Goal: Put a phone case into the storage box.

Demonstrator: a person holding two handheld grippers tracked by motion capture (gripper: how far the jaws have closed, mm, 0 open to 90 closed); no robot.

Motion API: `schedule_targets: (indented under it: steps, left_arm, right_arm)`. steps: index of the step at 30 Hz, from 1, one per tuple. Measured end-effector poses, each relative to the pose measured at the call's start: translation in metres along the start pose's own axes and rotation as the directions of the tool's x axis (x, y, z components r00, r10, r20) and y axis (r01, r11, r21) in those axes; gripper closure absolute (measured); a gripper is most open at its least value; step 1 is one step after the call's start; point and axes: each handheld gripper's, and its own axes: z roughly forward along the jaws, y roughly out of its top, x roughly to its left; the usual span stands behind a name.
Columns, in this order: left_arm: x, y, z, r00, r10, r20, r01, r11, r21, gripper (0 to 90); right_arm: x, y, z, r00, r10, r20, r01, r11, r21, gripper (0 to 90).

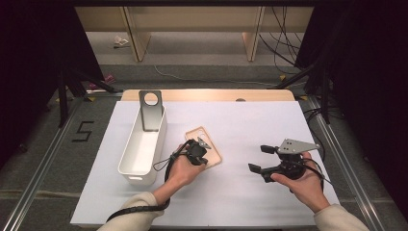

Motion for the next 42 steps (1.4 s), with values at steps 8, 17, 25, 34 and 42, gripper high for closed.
schedule_targets:
  steps: [8,17,25,34,42]
  left_arm:
    - [0.008,-0.012,-0.012,0.9993,0.007,-0.037,-0.005,0.9982,0.06,89.6]
    - [0.011,-0.019,-0.022,0.9963,0.032,-0.08,-0.021,0.9899,0.14,89.6]
    - [0.015,-0.022,-0.024,0.996,0.019,-0.088,-0.007,0.99,0.141,89.4]
    - [0.014,-0.025,-0.026,0.9957,0.04,-0.083,-0.031,0.9932,0.112,86.2]
    - [0.01,-0.029,-0.049,0.9963,0.046,-0.073,-0.05,0.9972,-0.055,70.5]
  right_arm:
    - [0.0,0.0,0.001,1.0,0.001,-0.002,-0.001,1.0,-0.001,16.4]
    - [0.0,0.0,0.001,1.0,0.001,-0.002,-0.001,1.0,0.001,16.4]
    - [0.0,0.0,0.001,1.0,0.0,-0.002,0.0,1.0,0.002,16.4]
    - [0.0,0.0,0.001,1.0,-0.001,-0.002,0.001,1.0,0.001,16.4]
    - [0.001,0.0,0.001,1.0,-0.003,-0.004,0.003,1.0,0.003,16.4]
